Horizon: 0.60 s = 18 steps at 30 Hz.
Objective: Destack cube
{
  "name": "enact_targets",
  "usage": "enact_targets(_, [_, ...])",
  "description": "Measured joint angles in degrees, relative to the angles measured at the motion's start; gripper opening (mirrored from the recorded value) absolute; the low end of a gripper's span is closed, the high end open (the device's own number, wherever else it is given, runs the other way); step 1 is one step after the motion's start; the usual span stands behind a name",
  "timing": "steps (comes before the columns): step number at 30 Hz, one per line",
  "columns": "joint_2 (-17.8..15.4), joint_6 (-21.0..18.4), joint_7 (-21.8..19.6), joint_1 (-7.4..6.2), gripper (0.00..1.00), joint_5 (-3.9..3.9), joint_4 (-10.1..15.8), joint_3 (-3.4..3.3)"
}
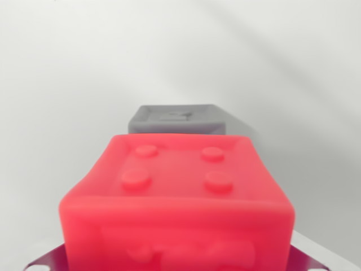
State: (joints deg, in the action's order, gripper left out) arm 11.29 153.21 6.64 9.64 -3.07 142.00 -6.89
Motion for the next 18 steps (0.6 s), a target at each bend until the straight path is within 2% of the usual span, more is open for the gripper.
enact_targets(8, [-3.82,-3.58,-0.79,0.0,0.0,1.07,0.06,-0.15])
enact_targets(12, [-5.44,-5.05,-1.05,0.0,0.0,1.36,-0.02,-0.19])
enact_targets(18, [-3.45,-5.3,-1.59,0.09,0.0,1.34,-1.97,-0.26])
